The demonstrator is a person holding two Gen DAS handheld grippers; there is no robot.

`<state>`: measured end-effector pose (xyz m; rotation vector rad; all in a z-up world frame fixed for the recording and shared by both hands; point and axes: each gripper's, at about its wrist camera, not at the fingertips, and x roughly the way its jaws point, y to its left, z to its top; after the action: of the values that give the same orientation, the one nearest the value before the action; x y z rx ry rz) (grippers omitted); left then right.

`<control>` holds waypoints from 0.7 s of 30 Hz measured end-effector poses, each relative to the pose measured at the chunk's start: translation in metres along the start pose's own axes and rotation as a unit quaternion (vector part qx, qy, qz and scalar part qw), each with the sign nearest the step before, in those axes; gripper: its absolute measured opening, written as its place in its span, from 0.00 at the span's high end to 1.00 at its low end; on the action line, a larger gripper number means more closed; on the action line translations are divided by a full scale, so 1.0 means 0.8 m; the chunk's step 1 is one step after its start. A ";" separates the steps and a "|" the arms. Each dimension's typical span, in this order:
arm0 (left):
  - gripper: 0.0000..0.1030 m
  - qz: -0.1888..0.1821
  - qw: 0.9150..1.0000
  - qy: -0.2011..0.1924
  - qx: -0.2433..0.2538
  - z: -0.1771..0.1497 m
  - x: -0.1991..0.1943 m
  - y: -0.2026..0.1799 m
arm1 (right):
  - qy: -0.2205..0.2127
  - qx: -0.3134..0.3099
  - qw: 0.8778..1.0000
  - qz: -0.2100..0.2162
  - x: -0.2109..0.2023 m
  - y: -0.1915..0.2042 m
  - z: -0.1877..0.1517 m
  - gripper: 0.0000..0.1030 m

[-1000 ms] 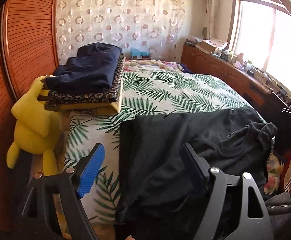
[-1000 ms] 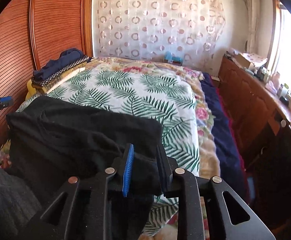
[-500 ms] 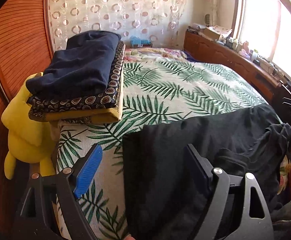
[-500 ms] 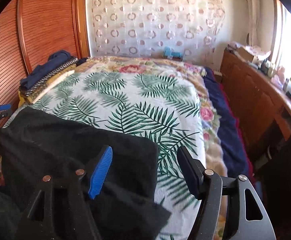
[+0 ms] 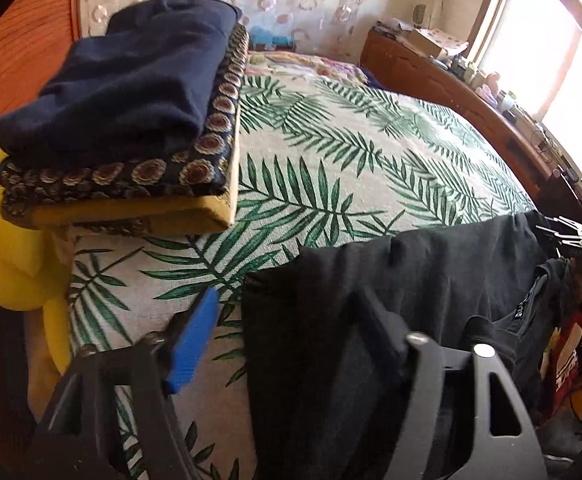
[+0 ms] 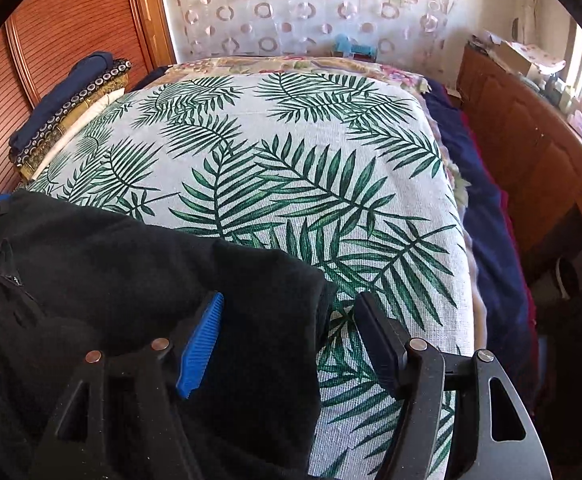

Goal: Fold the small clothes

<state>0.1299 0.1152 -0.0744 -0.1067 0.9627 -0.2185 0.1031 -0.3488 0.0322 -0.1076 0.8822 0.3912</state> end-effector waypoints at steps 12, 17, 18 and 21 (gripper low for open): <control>0.70 -0.026 1.000 0.007 0.005 -0.005 0.004 -0.003 | -0.006 -0.047 0.999 0.021 -0.006 0.035 -0.006 0.85; 0.92 -0.037 0.999 -0.024 0.010 -0.012 -0.018 -0.014 | -0.059 -0.046 0.997 0.022 -0.050 0.054 -0.018 0.86; 0.92 -0.034 0.999 -0.035 0.013 -0.013 -0.028 -0.020 | -0.073 -0.041 0.996 0.023 -0.064 0.055 -0.020 0.87; 0.93 -0.032 0.996 -0.078 0.023 -0.015 -0.069 -0.036 | -0.114 -0.031 0.993 0.014 -0.108 0.056 -0.028 0.87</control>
<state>0.0854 0.0998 -0.0318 -0.1096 0.7995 -0.2871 0.0205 -0.3379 0.0877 -0.1058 0.6468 0.4491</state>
